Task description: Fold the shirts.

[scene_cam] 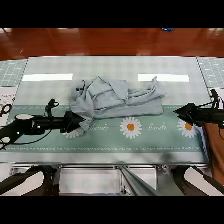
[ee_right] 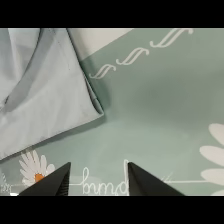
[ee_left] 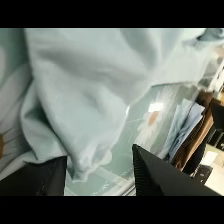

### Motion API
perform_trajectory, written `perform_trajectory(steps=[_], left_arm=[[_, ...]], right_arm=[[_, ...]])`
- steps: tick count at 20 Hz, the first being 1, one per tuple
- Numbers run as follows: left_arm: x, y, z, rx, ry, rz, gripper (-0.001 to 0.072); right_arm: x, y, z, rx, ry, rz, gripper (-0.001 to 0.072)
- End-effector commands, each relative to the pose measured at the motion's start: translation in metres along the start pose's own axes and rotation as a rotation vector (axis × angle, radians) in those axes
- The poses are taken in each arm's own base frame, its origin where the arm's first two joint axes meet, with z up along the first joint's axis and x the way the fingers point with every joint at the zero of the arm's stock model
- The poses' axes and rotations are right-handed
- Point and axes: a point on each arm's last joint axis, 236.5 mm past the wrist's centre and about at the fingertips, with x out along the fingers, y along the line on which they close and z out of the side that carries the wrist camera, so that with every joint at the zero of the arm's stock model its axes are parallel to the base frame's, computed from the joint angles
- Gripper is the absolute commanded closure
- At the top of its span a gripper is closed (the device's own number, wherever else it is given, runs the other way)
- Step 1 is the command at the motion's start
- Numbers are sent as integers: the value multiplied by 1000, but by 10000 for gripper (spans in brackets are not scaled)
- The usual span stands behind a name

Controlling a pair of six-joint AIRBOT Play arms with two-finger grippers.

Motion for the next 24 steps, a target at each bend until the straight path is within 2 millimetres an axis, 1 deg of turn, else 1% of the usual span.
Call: perform_trajectory(steps=[1,3,9,12,13,14,15,16,18,21,24], left_arm=[[-7,-4,-1,35,62,48,206],[-7,-5,1,29,57,50,206],[-3,-2,-7,7,102,44,207],[7,2,-11,7,118,63,210],[12,3,-12,5,119,67,226],[18,3,-10,3,110,72,299],[23,4,-7,2,91,81,538],[26,6,-2,7,67,95,684],[27,4,6,27,42,102,688],[21,-7,16,53,31,79,688],[19,-14,20,71,27,68,688]], right_arm=[[0,0,1,0,-3,-1,300],[0,-1,1,0,-4,-2,300],[0,-2,5,1,-20,-8,300],[0,-3,7,0,-30,-13,300],[0,-3,8,1,-34,-14,300],[0,-4,9,1,-37,-16,300],[0,-4,9,1,-39,-17,300],[0,-4,9,1,-40,-17,300],[0,-4,9,0,-39,-18,300],[1,-9,8,-2,-30,-33,300],[16,-9,-7,36,59,-2,300]])
